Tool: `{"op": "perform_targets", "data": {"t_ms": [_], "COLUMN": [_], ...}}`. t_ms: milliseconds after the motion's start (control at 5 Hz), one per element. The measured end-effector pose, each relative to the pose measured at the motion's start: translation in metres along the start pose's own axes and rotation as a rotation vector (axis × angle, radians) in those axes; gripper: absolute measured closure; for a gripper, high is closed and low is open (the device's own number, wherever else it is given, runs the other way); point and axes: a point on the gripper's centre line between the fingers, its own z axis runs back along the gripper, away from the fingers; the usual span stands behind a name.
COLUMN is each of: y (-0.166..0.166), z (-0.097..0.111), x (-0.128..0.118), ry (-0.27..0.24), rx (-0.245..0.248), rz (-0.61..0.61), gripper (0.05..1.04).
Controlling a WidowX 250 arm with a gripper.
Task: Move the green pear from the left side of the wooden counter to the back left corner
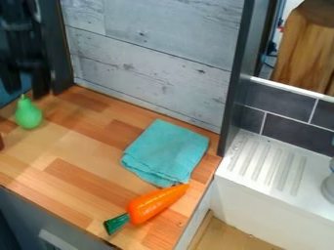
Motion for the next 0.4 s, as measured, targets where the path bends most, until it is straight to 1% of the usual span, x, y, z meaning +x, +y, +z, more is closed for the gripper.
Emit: {"op": "perform_targets", "data": {"t_ms": [200, 400], "y": [-0.004, -0.002], "z": [0.023, 0.048], "x": [0.002, -0.018], "ry": [-0.053, -0.047], "rx": [-0.026, 0.016], "rz": [-0.045, -0.046], "gripper": [0.077, 0.079]}}
